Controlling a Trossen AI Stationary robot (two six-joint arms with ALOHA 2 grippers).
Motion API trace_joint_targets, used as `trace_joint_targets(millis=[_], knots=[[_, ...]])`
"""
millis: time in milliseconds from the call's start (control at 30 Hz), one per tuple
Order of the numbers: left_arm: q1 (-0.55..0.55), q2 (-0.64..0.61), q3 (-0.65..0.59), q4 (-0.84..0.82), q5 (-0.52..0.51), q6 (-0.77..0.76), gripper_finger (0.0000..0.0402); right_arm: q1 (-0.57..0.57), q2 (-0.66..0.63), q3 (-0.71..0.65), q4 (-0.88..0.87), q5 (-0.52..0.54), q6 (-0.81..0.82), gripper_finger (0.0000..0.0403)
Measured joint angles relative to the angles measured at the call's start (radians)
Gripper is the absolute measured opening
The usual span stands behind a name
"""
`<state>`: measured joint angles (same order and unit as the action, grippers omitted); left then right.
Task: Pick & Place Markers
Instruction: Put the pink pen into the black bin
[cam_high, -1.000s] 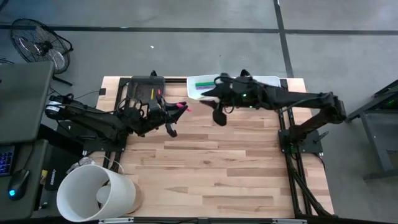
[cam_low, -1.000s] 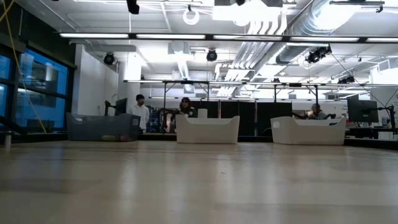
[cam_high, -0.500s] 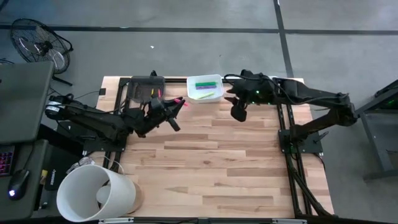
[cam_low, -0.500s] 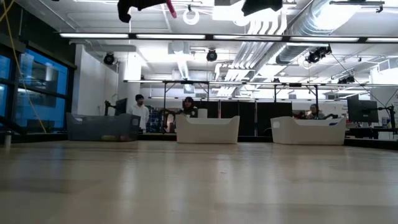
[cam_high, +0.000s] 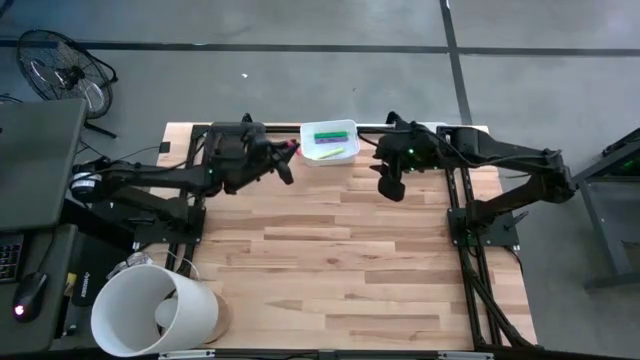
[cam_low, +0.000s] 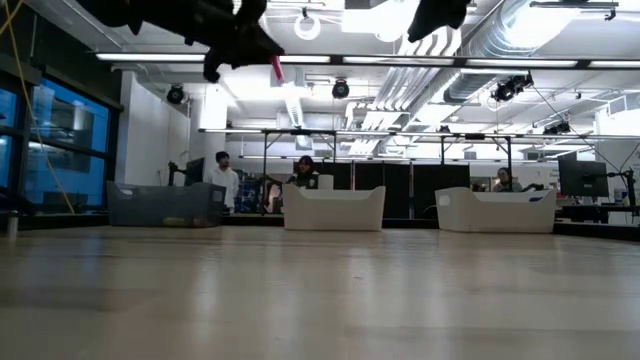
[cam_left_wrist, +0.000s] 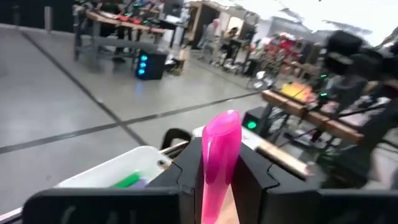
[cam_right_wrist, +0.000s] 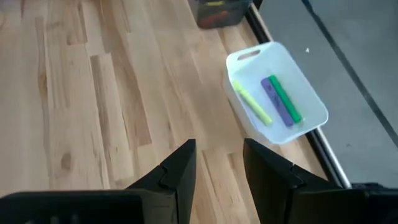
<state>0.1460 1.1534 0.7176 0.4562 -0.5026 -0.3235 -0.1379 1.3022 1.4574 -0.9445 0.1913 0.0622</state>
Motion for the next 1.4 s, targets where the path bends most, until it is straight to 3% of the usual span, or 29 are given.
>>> trace_joint_targets(millis=[133, 467, 633, 867, 1167, 1400], knots=[[0.057, 0.0, 0.0, -0.046, 0.0, -0.008, 0.0052, 0.0, -0.017, -0.045, 0.005, -0.017, 0.016, 0.0122], [0.191, 0.007, 0.0, -0.235, -0.008, -0.13, 0.0052, 0.0, -0.185, -0.387, 0.238, -0.053, 0.131, 0.0122], [0.264, 0.007, 0.0, -0.342, -0.007, -0.196, 0.0052, 0.0, -0.255, -0.483, 0.308, -0.048, 0.207, 0.0122], [0.347, 0.007, 0.0, -0.527, -0.013, -0.363, 0.0052, 0.0, -0.278, -0.505, 0.329, -0.04, 0.226, 0.0122], [0.404, 0.007, 0.0, -0.658, -0.11, -0.563, 0.0052, 0.0, -0.277, -0.505, 0.367, -0.023, 0.196, 0.0122], [0.442, 0.045, 0.0, -0.707, -0.176, -0.574, 0.0052, 0.0, -0.277, -0.505, 0.387, -0.002, 0.15, 0.0122]])
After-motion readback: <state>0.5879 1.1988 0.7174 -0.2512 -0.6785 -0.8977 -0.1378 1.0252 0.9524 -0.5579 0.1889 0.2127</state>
